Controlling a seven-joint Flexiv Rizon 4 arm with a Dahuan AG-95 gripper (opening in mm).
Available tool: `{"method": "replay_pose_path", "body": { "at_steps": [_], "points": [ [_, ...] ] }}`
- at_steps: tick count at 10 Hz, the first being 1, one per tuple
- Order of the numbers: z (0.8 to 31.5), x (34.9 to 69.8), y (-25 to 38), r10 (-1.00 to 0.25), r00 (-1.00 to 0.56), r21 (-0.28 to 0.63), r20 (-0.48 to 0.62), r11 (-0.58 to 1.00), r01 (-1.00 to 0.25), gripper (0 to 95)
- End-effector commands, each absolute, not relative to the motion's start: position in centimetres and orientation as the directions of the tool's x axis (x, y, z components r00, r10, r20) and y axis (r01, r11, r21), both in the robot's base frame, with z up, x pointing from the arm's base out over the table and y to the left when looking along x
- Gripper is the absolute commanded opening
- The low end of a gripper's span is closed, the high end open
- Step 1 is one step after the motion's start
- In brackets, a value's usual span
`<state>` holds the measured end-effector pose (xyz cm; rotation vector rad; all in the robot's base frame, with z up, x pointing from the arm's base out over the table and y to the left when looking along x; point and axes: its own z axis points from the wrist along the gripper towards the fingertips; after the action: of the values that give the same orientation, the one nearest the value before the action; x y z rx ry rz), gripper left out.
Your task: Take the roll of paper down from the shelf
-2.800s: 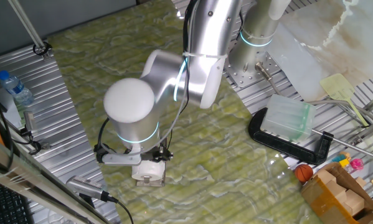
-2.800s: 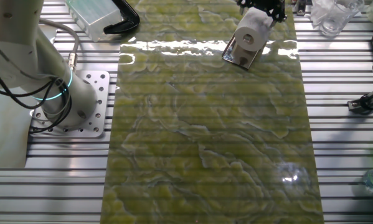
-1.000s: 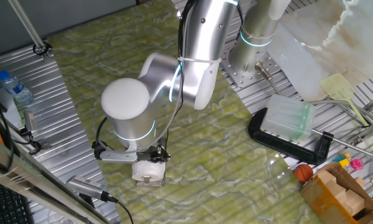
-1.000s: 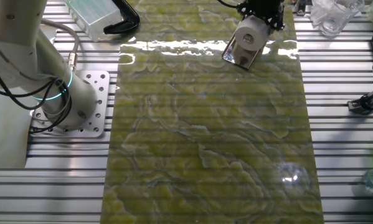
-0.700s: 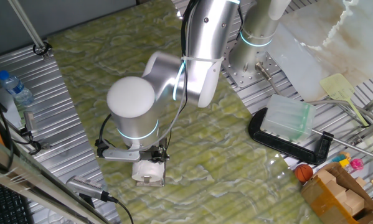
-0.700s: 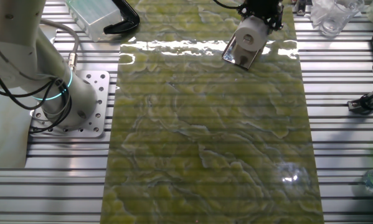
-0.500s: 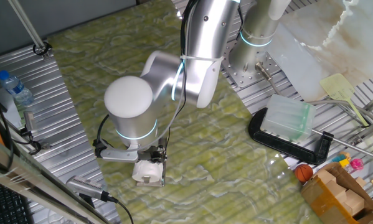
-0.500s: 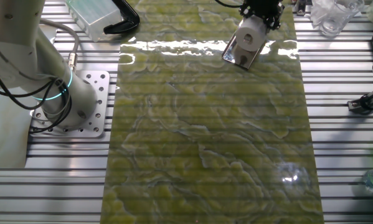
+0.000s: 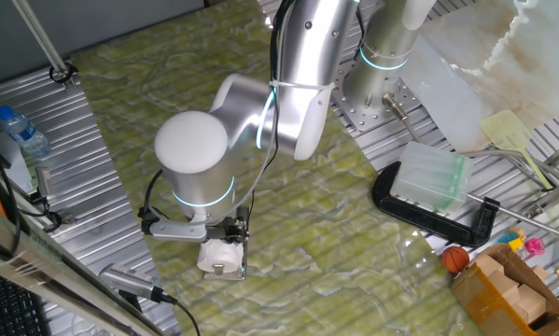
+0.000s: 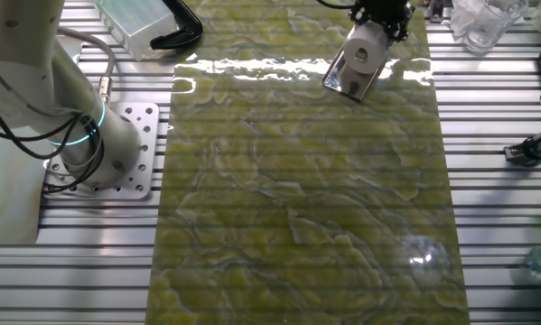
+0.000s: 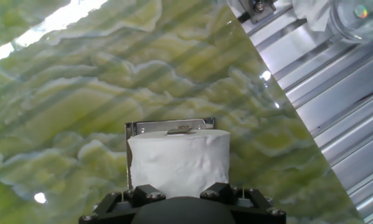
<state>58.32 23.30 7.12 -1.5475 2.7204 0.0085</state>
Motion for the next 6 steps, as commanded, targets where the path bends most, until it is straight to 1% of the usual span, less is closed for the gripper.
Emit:
{"method": "replay_pose_path", "body": {
  "at_steps": [1, 3, 6],
  "points": [
    [7.4, 58.4, 23.3, -0.854, -0.52, 0.008, -0.009, 0.52, -0.854, 0.0],
    [7.9, 58.3, 23.1, -0.856, -0.517, 0.011, -0.005, 0.517, -0.856, 0.0],
    [8.5, 57.3, 22.2, -0.861, -0.509, 0.012, -0.006, 0.509, -0.861, 0.0]
  ]
}}
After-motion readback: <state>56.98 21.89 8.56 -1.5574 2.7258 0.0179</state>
